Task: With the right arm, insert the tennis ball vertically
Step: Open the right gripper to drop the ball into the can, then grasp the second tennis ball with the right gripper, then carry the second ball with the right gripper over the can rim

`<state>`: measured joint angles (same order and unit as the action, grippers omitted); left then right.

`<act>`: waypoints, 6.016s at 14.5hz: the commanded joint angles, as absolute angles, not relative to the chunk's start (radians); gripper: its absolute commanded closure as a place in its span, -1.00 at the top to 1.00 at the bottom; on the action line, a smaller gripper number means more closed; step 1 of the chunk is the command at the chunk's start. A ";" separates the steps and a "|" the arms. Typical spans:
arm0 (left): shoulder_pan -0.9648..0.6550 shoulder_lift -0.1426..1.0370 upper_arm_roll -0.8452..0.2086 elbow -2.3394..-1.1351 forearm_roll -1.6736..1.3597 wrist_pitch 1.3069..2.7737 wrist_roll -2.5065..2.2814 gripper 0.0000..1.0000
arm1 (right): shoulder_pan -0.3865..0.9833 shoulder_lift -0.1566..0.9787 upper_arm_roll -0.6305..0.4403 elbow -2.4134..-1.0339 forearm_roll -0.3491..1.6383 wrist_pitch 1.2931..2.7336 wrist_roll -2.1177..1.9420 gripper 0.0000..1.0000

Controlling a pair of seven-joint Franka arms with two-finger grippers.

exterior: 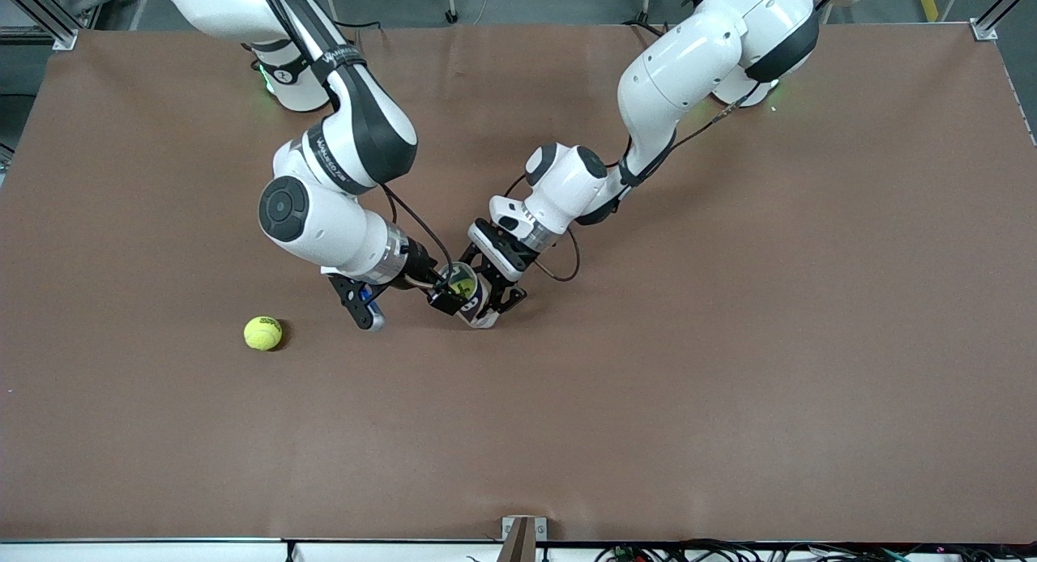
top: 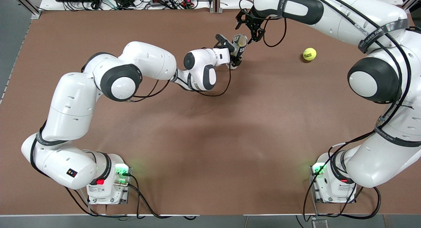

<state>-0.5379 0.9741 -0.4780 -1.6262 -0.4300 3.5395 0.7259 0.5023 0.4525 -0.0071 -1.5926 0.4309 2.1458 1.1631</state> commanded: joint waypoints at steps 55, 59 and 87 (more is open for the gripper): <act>-0.489 0.913 -0.511 -1.738 -0.417 3.551 0.736 0.85 | 0.032 0.451 0.006 -1.990 0.055 2.469 0.108 -0.99; -0.489 0.913 -0.511 -1.736 -0.416 3.551 0.736 0.85 | 0.038 0.391 0.119 -1.918 0.098 2.281 0.386 -0.99; -0.486 0.919 -0.511 -1.733 -0.410 3.551 0.738 0.85 | 0.141 0.500 0.407 -1.499 0.420 2.094 1.634 -0.99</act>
<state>-0.4960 0.9359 -0.5029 -1.7096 -0.4184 3.5429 0.7294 0.1328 0.4873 0.4071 -1.5197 0.3997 2.0945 1.6120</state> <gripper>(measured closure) 0.070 0.366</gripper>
